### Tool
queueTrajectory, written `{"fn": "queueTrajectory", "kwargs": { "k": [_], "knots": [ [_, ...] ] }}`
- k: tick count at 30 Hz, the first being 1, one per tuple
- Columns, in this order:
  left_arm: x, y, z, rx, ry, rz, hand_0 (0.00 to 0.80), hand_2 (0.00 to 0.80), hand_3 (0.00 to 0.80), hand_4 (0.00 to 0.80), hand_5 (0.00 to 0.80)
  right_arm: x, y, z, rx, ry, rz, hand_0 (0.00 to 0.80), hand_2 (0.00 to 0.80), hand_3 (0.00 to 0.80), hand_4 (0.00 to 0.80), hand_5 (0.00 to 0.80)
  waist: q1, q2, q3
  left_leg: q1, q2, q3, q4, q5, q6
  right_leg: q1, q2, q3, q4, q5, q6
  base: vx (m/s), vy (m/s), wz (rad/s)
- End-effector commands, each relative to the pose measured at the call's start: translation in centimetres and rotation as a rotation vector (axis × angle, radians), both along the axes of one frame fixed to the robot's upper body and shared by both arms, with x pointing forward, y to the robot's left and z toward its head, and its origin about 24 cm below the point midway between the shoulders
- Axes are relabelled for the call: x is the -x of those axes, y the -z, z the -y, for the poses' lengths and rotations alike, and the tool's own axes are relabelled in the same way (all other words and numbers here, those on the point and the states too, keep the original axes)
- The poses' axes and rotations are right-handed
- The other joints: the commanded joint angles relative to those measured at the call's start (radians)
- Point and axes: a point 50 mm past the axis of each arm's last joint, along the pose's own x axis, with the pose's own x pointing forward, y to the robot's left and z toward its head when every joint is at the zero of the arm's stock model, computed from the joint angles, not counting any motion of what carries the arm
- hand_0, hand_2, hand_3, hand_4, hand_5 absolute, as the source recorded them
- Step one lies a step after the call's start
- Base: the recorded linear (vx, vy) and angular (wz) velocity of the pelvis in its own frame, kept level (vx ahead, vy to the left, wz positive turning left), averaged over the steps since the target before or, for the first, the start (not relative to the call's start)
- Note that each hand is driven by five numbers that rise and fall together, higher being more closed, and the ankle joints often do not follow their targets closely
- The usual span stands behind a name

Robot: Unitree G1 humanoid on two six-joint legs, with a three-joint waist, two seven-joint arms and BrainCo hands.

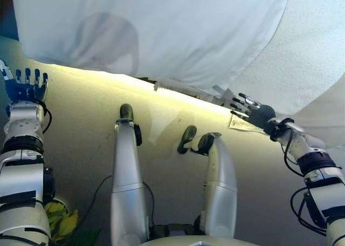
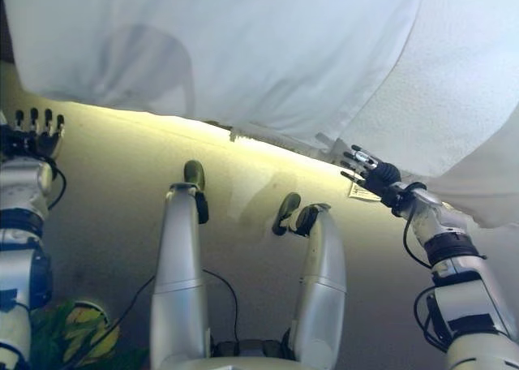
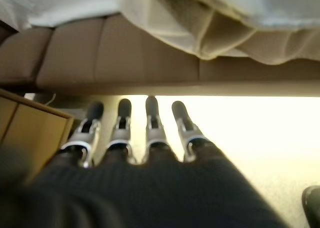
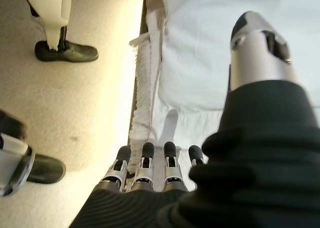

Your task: Make the bed neatly

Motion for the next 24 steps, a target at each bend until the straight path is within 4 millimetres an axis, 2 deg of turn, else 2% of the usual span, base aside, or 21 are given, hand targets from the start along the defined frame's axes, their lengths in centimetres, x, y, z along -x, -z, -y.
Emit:
{"fn": "queueTrajectory", "kwargs": {
  "k": [1,7,10,17,20,24],
  "knots": [
    [1.6,3.3,-0.6,0.054,-0.033,-0.035,0.0,0.0,0.0,0.0,0.0,0.8,0.2,1.4,0.002,0.048,0.03,0.0,0.0,0.0,0.0,0.0,-0.002,0.075,-0.005,0.136,0.003,0.023,-0.089,-0.044,-0.025,0.042,0.006,0.079,-0.162,0.193,0.072,-0.018,-0.042,0.01],
    [3.1,9.4,1.8,0.077,0.052,-0.188,0.0,0.0,0.0,0.0,0.0,1.3,1.6,0.4,-0.029,0.068,0.013,0.0,0.0,0.0,0.0,0.0,-0.012,0.107,-0.022,0.259,0.005,0.066,-0.167,-0.043,-0.027,0.15,0.014,0.078,-0.229,0.183,0.071,-0.012,-0.053,0.0],
    [4.5,12.7,3.3,0.023,0.119,-0.332,0.0,0.0,0.0,0.0,0.0,1.8,2.8,-0.3,-0.047,0.076,-0.01,0.0,0.0,0.0,0.0,0.0,-0.015,0.12,-0.041,0.337,0.002,0.091,-0.228,-0.034,-0.027,0.218,0.014,0.07,-0.282,0.189,0.075,0.028,-0.093,-0.01],
    [8.5,18.8,6.3,-0.013,0.24,-0.53,0.0,0.0,0.0,0.0,0.0,4.3,7.0,-0.5,-0.078,0.153,-0.11,0.0,0.0,0.0,0.0,0.0,-0.013,0.142,-0.109,0.536,-0.035,0.133,-0.375,-0.016,-0.019,0.41,-0.002,0.032,-0.428,0.203,0.079,0.09,-0.114,-0.02],
    [9.9,20.4,7.0,-0.065,0.284,-0.623,0.0,0.0,0.0,0.0,0.0,5.6,8.7,0.1,-0.052,0.19,-0.166,0.0,0.0,0.0,0.0,0.0,-0.01,0.151,-0.137,0.596,-0.044,0.136,-0.402,-0.02,-0.015,0.474,-0.013,0.018,-0.459,0.195,0.074,0.128,-0.118,0.03],
    [10.8,21.2,7.1,-0.184,0.327,-0.735,0.0,0.0,0.0,0.0,0.0,7.3,10.6,1.3,-0.036,0.239,-0.24,0.0,0.0,0.0,0.0,0.0,-0.012,0.159,-0.165,0.655,-0.043,0.136,-0.411,-0.029,-0.013,0.542,-0.023,0.003,-0.476,0.183,0.065,0.089,-0.115,0.01]
  ]
}}
